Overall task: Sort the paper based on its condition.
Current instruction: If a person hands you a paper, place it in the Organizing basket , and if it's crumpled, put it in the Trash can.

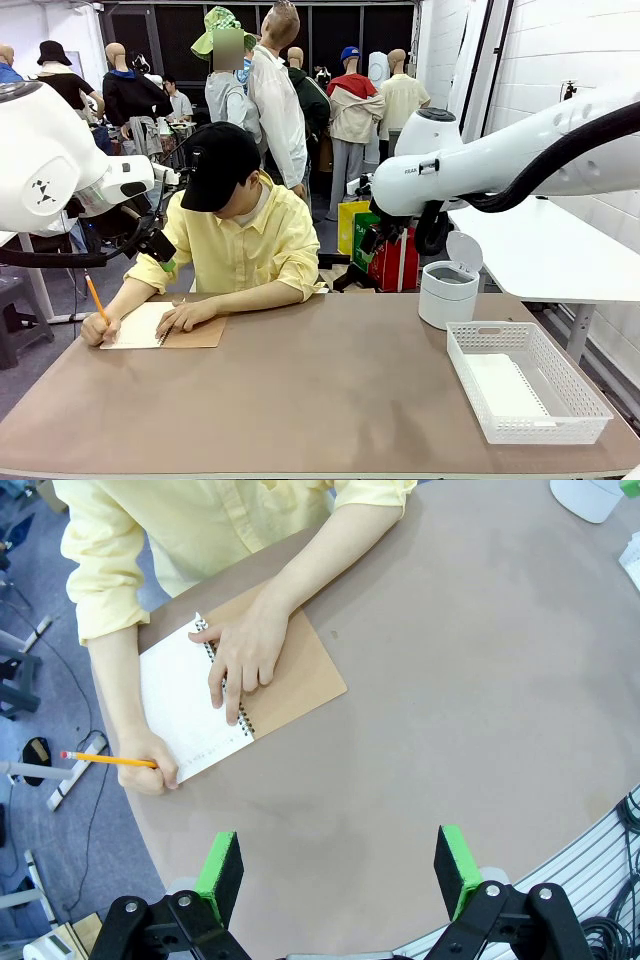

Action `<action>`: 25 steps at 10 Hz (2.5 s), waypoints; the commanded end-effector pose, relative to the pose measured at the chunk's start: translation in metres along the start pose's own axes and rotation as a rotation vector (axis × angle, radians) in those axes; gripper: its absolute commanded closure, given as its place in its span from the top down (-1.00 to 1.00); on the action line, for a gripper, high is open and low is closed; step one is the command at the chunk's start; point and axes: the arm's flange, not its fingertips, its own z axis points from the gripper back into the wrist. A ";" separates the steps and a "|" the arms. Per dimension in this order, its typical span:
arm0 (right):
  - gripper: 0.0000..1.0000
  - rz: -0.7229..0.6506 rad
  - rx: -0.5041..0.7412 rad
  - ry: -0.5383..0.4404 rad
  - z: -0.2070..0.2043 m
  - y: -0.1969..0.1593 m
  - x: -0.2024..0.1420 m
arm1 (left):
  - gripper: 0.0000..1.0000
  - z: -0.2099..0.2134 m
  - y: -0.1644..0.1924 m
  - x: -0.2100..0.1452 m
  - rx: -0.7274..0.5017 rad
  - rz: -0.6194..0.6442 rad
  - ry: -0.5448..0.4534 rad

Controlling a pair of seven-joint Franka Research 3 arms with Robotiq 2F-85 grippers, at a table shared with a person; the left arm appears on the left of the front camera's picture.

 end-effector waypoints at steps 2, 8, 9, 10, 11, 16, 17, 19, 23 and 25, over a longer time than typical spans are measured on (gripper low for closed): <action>1.00 0.004 0.085 -0.105 0.008 0.015 -0.036 | 1.00 0.000 0.001 0.000 0.004 -0.002 0.000; 1.00 -0.012 0.082 -0.074 0.008 0.020 -0.022 | 1.00 0.000 0.001 0.000 0.004 -0.002 0.000; 1.00 -0.012 0.082 -0.074 0.008 0.020 -0.022 | 1.00 0.000 0.001 0.000 0.004 -0.002 0.000; 1.00 -0.002 0.098 -0.081 0.007 0.018 -0.026 | 1.00 0.000 0.001 0.000 0.004 -0.002 0.000; 1.00 -0.013 0.112 -0.124 0.019 0.025 -0.028 | 1.00 0.000 0.001 0.000 0.004 -0.002 0.000; 1.00 0.016 0.207 -0.327 0.065 0.064 -0.070 | 1.00 0.000 0.001 0.000 0.004 -0.002 0.000; 1.00 0.039 0.232 -0.381 0.072 0.072 -0.077 | 1.00 0.000 0.001 0.000 0.004 -0.002 0.000; 1.00 0.068 0.265 -0.439 0.079 0.080 -0.088 | 1.00 0.000 0.001 0.000 0.004 -0.002 0.000; 1.00 0.095 0.285 -0.467 0.078 0.079 -0.087 | 1.00 0.000 0.001 0.000 0.004 -0.002 0.000; 1.00 0.077 0.267 -0.431 0.090 0.083 -0.082 | 1.00 0.000 0.001 0.000 0.004 -0.002 0.000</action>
